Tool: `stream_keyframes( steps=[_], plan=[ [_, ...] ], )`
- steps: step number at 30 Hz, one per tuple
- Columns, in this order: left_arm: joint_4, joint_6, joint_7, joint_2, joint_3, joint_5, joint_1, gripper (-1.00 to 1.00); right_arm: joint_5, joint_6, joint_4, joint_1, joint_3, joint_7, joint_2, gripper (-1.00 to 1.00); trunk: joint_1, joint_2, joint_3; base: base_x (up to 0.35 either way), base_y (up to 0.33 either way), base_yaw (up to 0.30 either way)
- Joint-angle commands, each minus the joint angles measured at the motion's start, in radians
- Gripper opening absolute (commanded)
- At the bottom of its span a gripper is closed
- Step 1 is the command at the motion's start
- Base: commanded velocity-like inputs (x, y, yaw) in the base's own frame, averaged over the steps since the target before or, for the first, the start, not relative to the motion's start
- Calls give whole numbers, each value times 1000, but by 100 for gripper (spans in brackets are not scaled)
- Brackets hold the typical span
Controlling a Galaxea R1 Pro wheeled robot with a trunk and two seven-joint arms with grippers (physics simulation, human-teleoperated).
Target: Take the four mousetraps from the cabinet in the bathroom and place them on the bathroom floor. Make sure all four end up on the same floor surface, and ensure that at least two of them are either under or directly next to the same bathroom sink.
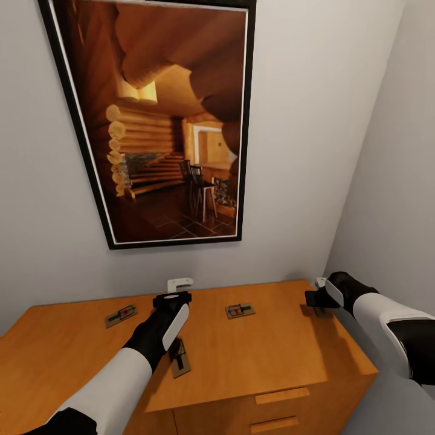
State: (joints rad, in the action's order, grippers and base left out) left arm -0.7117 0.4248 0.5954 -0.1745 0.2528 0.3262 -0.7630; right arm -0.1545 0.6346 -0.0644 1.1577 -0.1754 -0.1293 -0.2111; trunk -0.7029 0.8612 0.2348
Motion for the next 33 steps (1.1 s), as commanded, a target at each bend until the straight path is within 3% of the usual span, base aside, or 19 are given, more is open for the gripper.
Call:
stream_keyframes(
  steps=[1,33],
  plan=[
    [-1,3,7,0,3,7,-1,100,-9,5,-2,0,-9,-3,-1,-100,4,-6,-2,0,0,0],
    [-1,3,7,0,4,7,-1,100,-7,4,-3,0,-10,-19,8,-100,126,-230,-102,0,0,0]
  ],
)
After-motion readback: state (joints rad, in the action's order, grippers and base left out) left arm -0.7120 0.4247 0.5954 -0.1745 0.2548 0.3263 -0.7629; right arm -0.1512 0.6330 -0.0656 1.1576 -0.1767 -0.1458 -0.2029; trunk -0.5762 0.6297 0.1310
